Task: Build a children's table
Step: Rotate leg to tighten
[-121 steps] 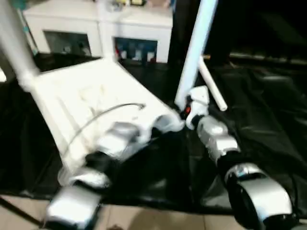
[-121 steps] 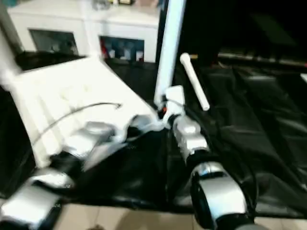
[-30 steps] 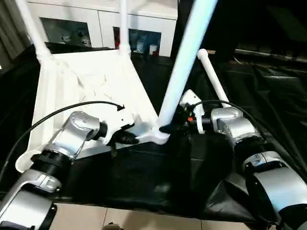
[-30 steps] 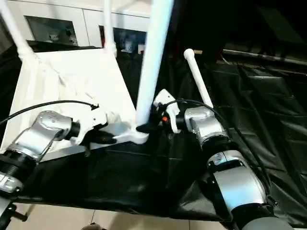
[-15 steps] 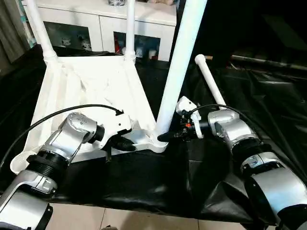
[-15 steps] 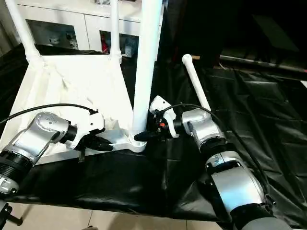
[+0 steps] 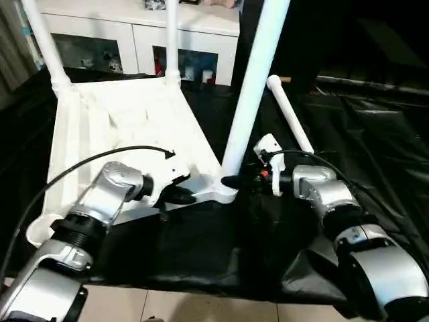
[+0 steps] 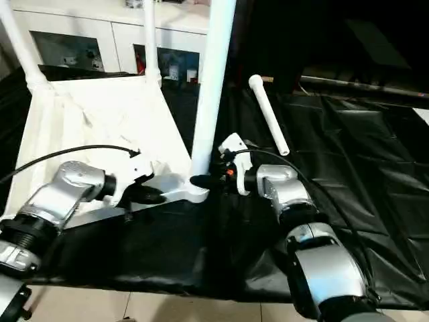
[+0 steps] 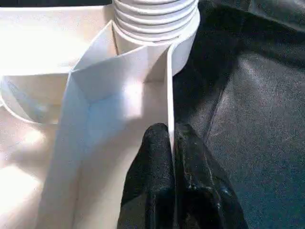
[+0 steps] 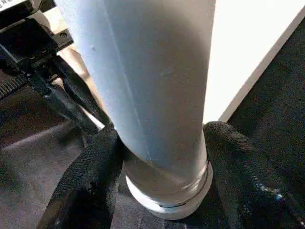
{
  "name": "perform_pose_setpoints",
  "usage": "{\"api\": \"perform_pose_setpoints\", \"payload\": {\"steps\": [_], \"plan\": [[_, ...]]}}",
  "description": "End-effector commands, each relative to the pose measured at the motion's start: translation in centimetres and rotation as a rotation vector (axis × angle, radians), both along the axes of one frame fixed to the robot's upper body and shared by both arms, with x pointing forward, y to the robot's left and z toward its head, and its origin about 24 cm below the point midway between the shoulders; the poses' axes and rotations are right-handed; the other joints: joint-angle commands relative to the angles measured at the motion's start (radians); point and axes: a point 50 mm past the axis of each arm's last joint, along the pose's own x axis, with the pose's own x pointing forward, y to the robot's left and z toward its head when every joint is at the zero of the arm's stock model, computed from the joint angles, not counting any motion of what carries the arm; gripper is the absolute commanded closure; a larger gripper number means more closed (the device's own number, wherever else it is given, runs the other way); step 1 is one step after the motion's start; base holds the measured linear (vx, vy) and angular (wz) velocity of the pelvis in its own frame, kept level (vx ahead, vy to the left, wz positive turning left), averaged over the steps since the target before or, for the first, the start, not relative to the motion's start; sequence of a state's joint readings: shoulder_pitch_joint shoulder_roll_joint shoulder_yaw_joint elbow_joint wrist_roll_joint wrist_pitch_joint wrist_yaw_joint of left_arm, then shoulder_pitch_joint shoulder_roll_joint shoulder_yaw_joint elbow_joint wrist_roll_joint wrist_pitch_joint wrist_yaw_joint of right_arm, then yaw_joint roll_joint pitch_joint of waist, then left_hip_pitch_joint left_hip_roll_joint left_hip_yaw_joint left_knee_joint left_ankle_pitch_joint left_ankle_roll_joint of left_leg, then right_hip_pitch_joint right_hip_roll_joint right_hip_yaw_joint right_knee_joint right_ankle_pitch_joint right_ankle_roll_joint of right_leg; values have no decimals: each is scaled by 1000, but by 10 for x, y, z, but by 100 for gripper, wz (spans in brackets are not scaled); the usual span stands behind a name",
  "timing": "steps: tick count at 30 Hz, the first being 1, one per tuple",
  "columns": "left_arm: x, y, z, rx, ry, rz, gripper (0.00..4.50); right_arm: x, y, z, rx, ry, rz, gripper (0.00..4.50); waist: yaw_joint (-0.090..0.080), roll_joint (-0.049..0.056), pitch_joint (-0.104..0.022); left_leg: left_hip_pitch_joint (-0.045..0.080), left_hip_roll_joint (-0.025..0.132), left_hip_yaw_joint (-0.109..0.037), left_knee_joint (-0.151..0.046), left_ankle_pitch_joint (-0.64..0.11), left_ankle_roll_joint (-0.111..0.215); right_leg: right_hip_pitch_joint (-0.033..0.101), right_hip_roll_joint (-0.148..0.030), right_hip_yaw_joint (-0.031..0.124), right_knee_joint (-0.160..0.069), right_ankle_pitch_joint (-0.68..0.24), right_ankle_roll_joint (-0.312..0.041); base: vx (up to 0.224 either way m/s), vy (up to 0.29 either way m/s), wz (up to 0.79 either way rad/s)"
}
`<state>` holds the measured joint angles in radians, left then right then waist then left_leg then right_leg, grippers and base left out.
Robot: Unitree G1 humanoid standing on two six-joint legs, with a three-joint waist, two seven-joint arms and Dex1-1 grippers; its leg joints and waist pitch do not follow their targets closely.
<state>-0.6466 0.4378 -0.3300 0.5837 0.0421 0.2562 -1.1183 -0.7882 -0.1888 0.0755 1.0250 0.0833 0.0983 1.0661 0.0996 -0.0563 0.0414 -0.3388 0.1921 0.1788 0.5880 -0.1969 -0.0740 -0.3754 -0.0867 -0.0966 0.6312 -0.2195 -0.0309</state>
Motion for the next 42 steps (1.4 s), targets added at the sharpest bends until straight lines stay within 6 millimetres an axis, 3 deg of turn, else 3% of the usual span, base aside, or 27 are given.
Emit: {"api": "perform_pose_setpoints", "payload": {"steps": [1, 4, 9, 13, 16, 17, 18, 19, 20, 21, 22, 24, 26, 30, 36, 42], "plan": [[3, -29, 18, -104, -69, -100, 450, -27, -3, -52, -160, 197, -33, 213, -3, 25, -41, 2, 57, -22, -89, -281, -21, 27, -83, 69, -92, -258, -201, 0, 0, 0], [3, -28, 18, -99, -69, -96, 450, -27, -2, -53, -165, 192, -53, 213, -5, 26, -38, 4, 57, -24, -91, -308, -27, 24, -84, 69, -96, -295, -195, 0, 0, 0], [8, -25, 16, -82, -80, -27, 450, -23, 3, -56, -175, 168, -176, 213, -17, 25, -30, 7, 55, -36, -97, -398, -42, 18, -92, 68, -117, -493, -133, 0, 0, 0], [16, -30, 9, -60, -94, 129, 450, -16, 5, -59, -196, 152, -370, 214, -19, 26, -29, 15, 54, -36, -98, -405, -53, 9, -91, 68, -124, -522, -117, 0, 0, 0], [18, -47, -1, -83, -72, 277, 450, -11, 12, -59, -170, 180, -510, 214, -22, 25, -31, 9, 55, -35, -98, -394, -53, 12, -88, 67, -119, -481, -126, 0, 0, 0], [17, -62, -4, -96, -61, 321, 450, -10, 17, -58, -148, 201, -563, 214, -22, 13, -31, 7, 52, -33, -98, -386, -39, 12, -88, 67, -123, -473, -124, 0, 0, 0], [16, -69, -6, -101, -57, 339, 450, -9, 20, -58, -138, 211, -586, 214, -21, 20, -32, 9, 55, -33, -98, -368, -37, 12, -90, 69, -120, -441, -135, 0, 0, 0], [16, -72, -6, -103, -54, 346, 450, -9, 21, -58, -134, 215, -595, 214, -22, 20, -32, 10, 55, -30, -98, -367, -37, 11, -87, 69, -119, -426, -139, 0, 0, 0], [12, -89, -7, -118, -49, 347, 450, -9, 26, -58, -118, 233, -620, 214, -20, 10, -32, 9, 53, -28, -98, -360, -28, 10, -85, 69, -120, -412, -141, 0, 0, 0], [7, -106, -5, -141, -36, 337, 450, -9, 31, -57, -99, 253, -642, 214, -17, 13, -34, 5, 54, -28, -97, -343, -26, 15, -87, 70, -116, -388, -144, 0, 0, 0], [7, -106, -5, -141, -36, 337, 450, -9, 31, -57, -99, 253, -642, 215, -17, 13, -34, 5, 54, -28, -97, -343, -26, 15, -87, 70, -116, -388, -144, 0, 0, 0], [1, -124, -1, -170, -23, 324, 450, -8, 37, -56, -87, 263, -654, 215, -13, 12, -40, 4, 51, -23, -97, -289, -10, 18, -83, 70, -111, -290, -156, 0, 0, 0], [0, -125, 0, -166, -24, 322, 450, -7, 39, -55, -82, 264, -666, 215, -12, 9, -44, -1, 51, -22, -97, -245, 1, 28, -83, 67, -106, -230, -163, 0, 0, 0], [-3, -125, 0, -163, -26, 327, 450, -6, 39, -54, -86, 257, -683, 215, -12, 8, -44, -3, 51, -19, -98, -208, 16, 31, -81, 67, -104, -195, -171, 0, 0, 0], [-1, -118, -1, -128, -42, 382, 450, -4, 38, -52, -102, 237, -695, 215, -17, 10, -39, 2, 52, -22, -103, -278, -5, 24, -81, 66, -117, -301, -146, 0, 0, 0], [1, -115, 0, -120, -51, 395, 450, -1, 39, -49, -119, 202, -688, 215, -19, 12, -38, 2, 52, -23, -105, -294, -13, 21, -82, 67, -119, -306, -140, 0, 0, 0]]}}
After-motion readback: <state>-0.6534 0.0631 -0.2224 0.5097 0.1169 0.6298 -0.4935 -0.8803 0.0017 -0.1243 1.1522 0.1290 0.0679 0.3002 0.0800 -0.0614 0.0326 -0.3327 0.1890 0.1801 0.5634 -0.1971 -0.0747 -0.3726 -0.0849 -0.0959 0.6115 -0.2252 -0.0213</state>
